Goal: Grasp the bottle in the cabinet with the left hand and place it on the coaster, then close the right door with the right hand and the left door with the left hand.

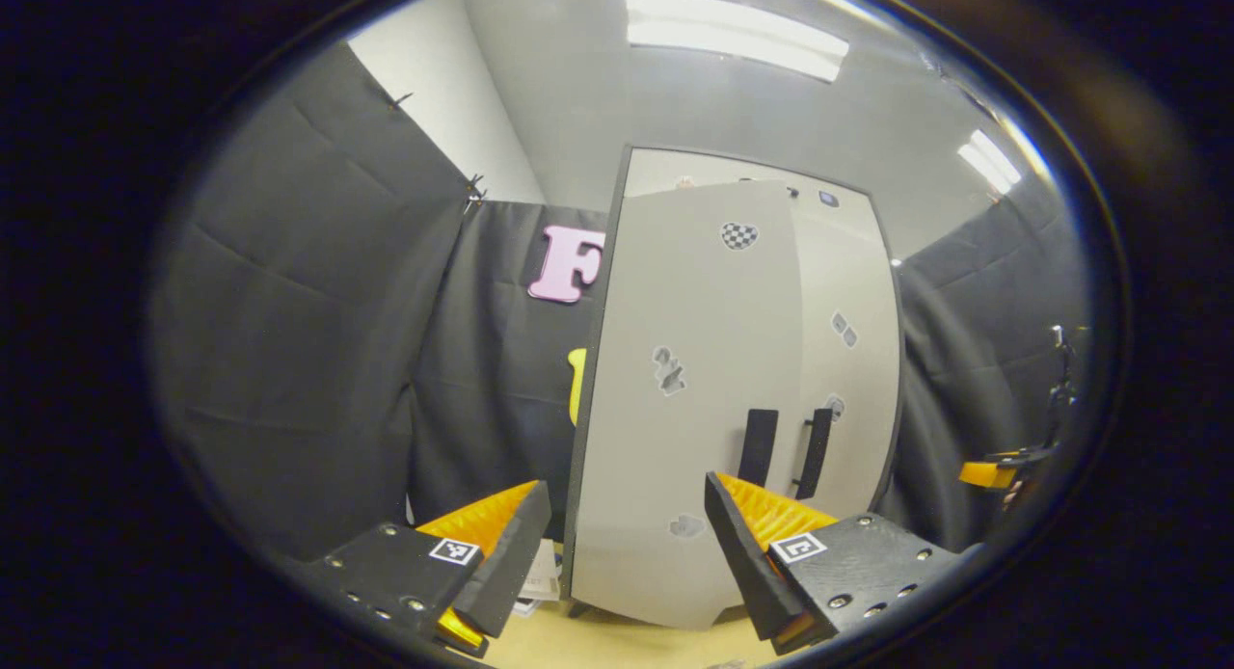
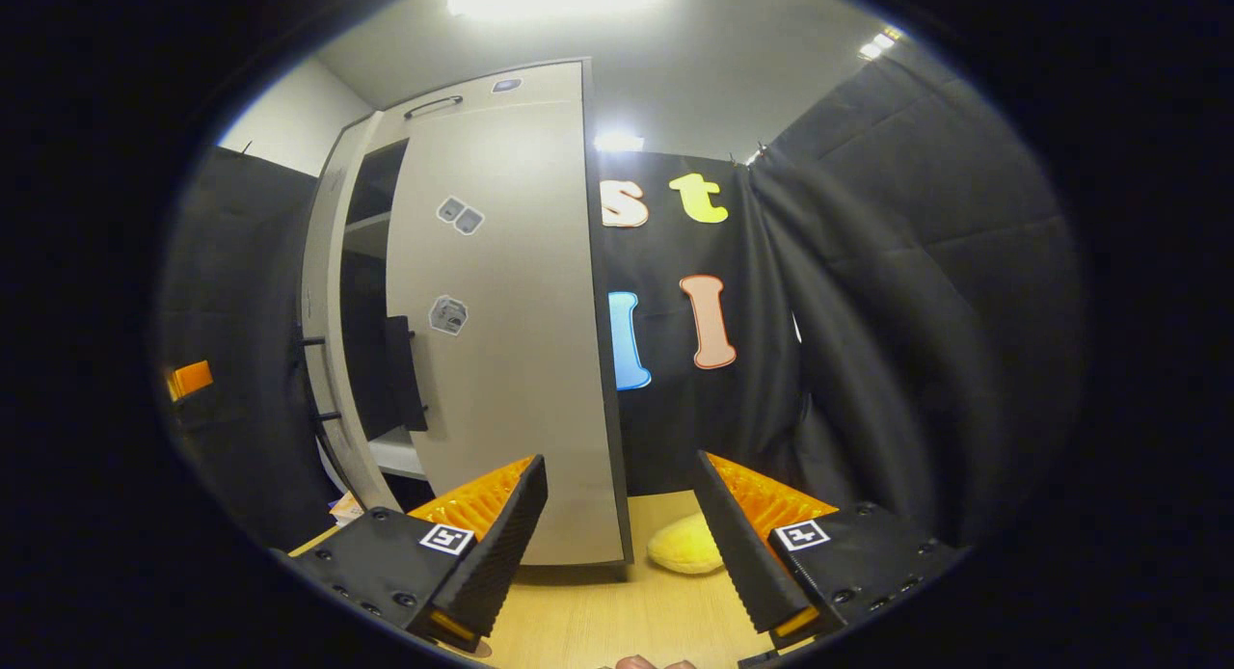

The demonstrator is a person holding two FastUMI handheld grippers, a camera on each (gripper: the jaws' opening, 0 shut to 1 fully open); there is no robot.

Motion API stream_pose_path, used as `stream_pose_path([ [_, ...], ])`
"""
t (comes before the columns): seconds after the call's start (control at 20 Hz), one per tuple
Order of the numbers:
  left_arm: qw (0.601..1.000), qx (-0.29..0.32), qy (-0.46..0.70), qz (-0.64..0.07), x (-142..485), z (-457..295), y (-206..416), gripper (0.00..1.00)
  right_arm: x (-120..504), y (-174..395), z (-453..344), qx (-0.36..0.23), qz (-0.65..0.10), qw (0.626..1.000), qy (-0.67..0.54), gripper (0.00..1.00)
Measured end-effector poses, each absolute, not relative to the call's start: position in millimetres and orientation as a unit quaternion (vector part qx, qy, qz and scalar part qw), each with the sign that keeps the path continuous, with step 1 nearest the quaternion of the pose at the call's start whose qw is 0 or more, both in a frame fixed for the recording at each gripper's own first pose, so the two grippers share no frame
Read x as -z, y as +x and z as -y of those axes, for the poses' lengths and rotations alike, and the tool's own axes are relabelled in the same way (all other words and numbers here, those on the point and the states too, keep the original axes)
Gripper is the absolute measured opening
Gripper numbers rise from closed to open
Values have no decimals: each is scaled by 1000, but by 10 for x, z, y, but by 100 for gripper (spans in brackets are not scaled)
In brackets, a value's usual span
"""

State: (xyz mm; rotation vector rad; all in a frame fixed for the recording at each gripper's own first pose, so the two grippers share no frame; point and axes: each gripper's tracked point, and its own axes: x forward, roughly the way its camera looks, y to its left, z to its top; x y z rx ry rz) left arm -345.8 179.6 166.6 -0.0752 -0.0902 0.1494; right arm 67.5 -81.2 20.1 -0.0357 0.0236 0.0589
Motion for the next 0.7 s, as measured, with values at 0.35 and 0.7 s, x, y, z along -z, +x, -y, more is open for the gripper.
stream_pose_path([
  [0.35,994,-80,-47,51,-1542,-1976,-3771,99,-68,328,877,-1,-17,1000,-3,97],
  [0.7,994,-84,-44,54,-1533,-1995,-3817,99,-134,224,979,18,-4,1000,-4,98],
])
